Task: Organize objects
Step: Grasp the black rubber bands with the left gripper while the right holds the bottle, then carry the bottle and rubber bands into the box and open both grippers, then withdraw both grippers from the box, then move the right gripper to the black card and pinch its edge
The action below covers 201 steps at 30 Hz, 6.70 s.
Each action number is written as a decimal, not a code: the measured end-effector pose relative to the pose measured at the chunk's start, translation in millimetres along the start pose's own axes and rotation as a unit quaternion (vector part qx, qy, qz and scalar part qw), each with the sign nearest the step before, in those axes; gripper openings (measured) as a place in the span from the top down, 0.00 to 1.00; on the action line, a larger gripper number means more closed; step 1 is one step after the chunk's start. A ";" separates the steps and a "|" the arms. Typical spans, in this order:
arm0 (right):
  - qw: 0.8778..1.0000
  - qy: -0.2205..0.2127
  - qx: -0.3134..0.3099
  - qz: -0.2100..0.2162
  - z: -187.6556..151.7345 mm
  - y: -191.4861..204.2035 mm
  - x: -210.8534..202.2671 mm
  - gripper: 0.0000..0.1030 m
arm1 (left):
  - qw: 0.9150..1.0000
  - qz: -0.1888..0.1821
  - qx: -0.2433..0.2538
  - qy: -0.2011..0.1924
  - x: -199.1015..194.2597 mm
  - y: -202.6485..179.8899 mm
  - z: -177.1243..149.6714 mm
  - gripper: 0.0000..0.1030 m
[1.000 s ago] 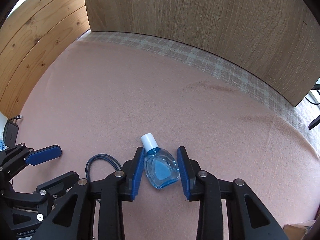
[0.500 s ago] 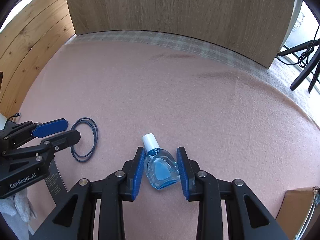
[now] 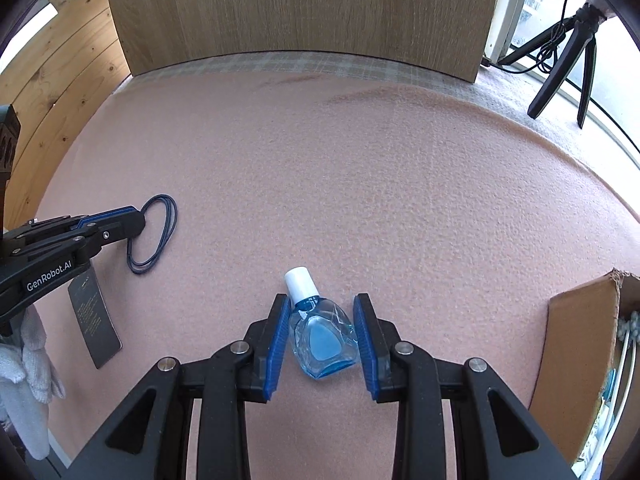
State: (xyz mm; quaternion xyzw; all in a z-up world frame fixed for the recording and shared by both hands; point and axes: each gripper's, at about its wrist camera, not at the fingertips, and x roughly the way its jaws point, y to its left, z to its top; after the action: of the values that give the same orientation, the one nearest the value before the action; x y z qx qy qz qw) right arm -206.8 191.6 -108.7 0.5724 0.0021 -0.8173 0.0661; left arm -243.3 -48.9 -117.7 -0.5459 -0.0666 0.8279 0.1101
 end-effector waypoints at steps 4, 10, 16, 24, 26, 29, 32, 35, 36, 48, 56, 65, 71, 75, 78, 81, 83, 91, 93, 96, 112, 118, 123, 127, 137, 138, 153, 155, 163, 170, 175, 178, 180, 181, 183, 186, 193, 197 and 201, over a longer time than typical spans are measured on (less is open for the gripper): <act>1.000 -0.002 0.020 0.007 -13.4 -8.8 -6.7 0.72 | 1.000 -0.014 -0.001 0.002 -2.9 -11.5 -12.3 0.97; 0.999 -0.008 0.042 0.017 -35.4 -17.7 -17.8 0.72 | 0.999 -0.039 0.009 0.016 -8.2 -32.4 -35.1 0.97; 0.996 -0.032 0.076 0.035 -61.7 -30.9 -41.2 0.72 | 0.998 -0.063 -0.009 0.023 -21.4 -38.0 -63.1 0.97; 0.991 -0.059 0.107 0.057 -92.4 -41.6 -70.8 0.72 | 0.997 -0.075 -0.030 0.018 -43.0 -36.8 -92.6 0.97; 0.990 -0.064 0.110 0.060 -100.0 -42.8 -78.1 0.72 | 0.997 -0.077 -0.028 0.012 -51.3 -39.4 -96.3 0.97; 0.988 -0.076 0.114 0.064 -108.7 -46.2 -91.8 0.72 | 0.996 -0.083 -0.028 0.003 -61.7 -45.5 -97.2 0.97; 0.987 -0.091 0.120 0.063 -116.1 -52.6 -107.0 0.72 | 0.996 -0.089 -0.025 -0.004 -70.6 -53.1 -96.1 0.97; 0.984 -0.108 0.126 0.056 -124.4 -61.2 -124.4 0.72 | 0.995 -0.098 -0.021 -0.010 -78.1 -63.3 -94.8 0.97; 0.984 -0.115 0.129 0.052 -127.3 -65.1 -130.9 0.72 | 0.995 -0.102 -0.018 -0.012 -81.2 -67.9 -94.0 0.97; 0.966 -0.161 0.202 -0.008 -165.5 -140.3 -187.8 0.72 | 0.986 -0.155 0.060 -0.033 -91.3 -168.6 -60.1 0.97; 0.958 -0.160 0.235 -0.032 -187.7 -180.0 -195.9 0.72 | 0.976 -0.185 0.108 -0.039 -81.8 -245.9 -35.9 0.97; 0.957 -0.153 0.244 -0.040 -199.5 -199.0 -192.1 0.72 | 0.971 -0.185 0.145 -0.032 -50.1 -314.9 -17.0 0.97; 0.958 -0.149 0.240 -0.041 -198.3 -204.3 -187.6 0.72 | 0.970 -0.179 0.160 -0.024 -30.3 -347.4 -9.5 0.97; 0.958 -0.146 0.243 -0.040 -197.6 -207.9 -184.4 0.72 | 0.970 -0.172 0.170 -0.025 -22.0 -360.2 -6.8 0.97; 0.959 -0.143 0.241 -0.040 -196.3 -208.9 -182.2 0.72 | 0.970 -0.168 0.173 -0.024 -16.5 -364.2 -4.6 0.97; 0.960 -0.143 0.239 -0.040 -194.7 -209.1 -181.7 0.72 | 0.971 -0.164 0.174 -0.023 -13.3 -365.8 -2.7 0.97; 0.960 -0.143 0.238 -0.039 -193.6 -208.9 -181.4 0.72 | 0.971 -0.162 0.175 -0.022 -11.9 -366.0 -2.2 0.97; 0.964 -0.141 0.218 -0.047 -188.0 -202.3 -180.2 0.43 | 0.971 -0.153 0.182 -0.023 -9.5 -366.2 -4.6 0.40; 0.964 -0.150 0.211 -0.055 -188.1 -198.3 -183.2 0.39 | 0.971 -0.152 0.180 -0.025 -11.1 -364.1 -4.0 0.40; 0.964 -0.154 0.207 -0.061 -186.1 -195.9 -185.3 0.39 | 0.972 -0.151 0.176 -0.027 -12.9 -359.5 -2.2 0.40; 0.964 -0.168 0.202 -0.048 -168.2 -174.4 -193.0 0.39 | 0.980 -0.133 0.137 -0.046 -53.2 -286.8 -7.7 0.36; 0.969 -0.167 0.180 -0.026 -150.2 -143.7 -188.3 0.39 | 0.986 -0.117 0.104 -0.055 -75.2 -223.4 -16.3 0.35; 0.976 -0.162 0.147 -0.004 -130.5 -110.4 -181.9 0.39 | 0.992 -0.093 0.063 -0.057 -90.1 -160.1 -31.6 0.33; 0.981 -0.152 0.115 0.025 -115.1 -79.2 -170.5 0.39 | 0.996 -0.073 0.025 -0.053 -98.3 -106.4 -52.1 0.32; 0.988 -0.113 0.044 0.100 -74.3 0.2 -126.8 0.39 | 0.997 -0.027 -0.061 -0.043 -112.1 5.5 -95.5 0.30; 0.988 -0.107 0.033 0.106 -70.0 8.9 -122.9 0.39 | 0.997 -0.023 -0.065 -0.042 -111.8 12.2 -99.5 0.30; 0.984 0.007 -0.071 0.163 -18.8 115.8 -43.2 0.45 | 0.992 -0.026 -0.118 -0.025 -91.0 66.5 -130.7 0.30; 0.982 0.026 -0.074 0.172 -14.8 123.6 -33.0 0.52 | 0.992 -0.027 -0.120 -0.024 -87.7 69.3 -131.2 0.30; 0.980 0.066 -0.088 0.166 -4.3 146.9 -2.9 0.65 | 0.992 -0.043 -0.117 -0.020 -74.7 69.0 -132.4 0.34; 0.976 0.096 -0.070 0.185 -2.2 147.4 10.5 0.72 | 0.992 -0.052 -0.110 -0.021 -71.9 65.4 -132.9 0.40; 0.973 0.106 -0.056 0.199 -6.5 144.1 12.1 0.78 | 0.992 -0.058 -0.106 -0.021 -71.7 63.6 -134.8 0.43; 0.967 0.119 -0.043 0.219 -11.7 141.6 15.7 0.82 | 0.993 -0.059 -0.100 -0.020 -72.5 61.5 -137.9 0.46; 0.966 0.119 -0.037 0.226 -15.5 140.8 16.9 0.83 | 0.993 -0.061 -0.096 -0.019 -72.8 59.5 -140.1 0.48; 0.966 0.119 -0.034 0.228 -17.0 140.7 17.4 0.83 | 0.993 -0.062 -0.094 -0.019 -72.8 58.2 -141.0 0.48; 0.965 0.118 -0.026 0.234 -20.3 139.6 18.4 0.83 | 0.994 -0.063 -0.089 -0.019 -72.5 55.1 -142.3 0.52; 0.964 0.109 -0.013 0.242 -26.4 140.7 19.2 0.85 | 0.995 -0.063 -0.077 -0.019 -71.0 47.6 -141.9 0.56; 0.966 0.094 0.006 0.242 -34.7 134.1 15.4 0.88 | 0.994 -0.075 -0.072 -0.025 -75.2 61.6 -132.2 0.58; 0.968 0.087 0.005 0.235 -41.6 128.7 10.3 0.88 | 0.994 -0.087 -0.065 -0.026 -77.8 51.8 -134.9 0.58; 0.971 0.090 0.001 0.221 -52.1 119.0 6.4 0.88 | 0.994 -0.097 -0.047 -0.014 -73.8 38.7 -141.6 0.58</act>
State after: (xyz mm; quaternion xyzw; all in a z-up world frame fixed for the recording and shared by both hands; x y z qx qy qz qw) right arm -147.0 77.1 -124.0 0.6297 -0.1193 -0.7279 0.2436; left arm -89.5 -106.5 -117.0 -0.5295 -0.1592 0.8171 0.1631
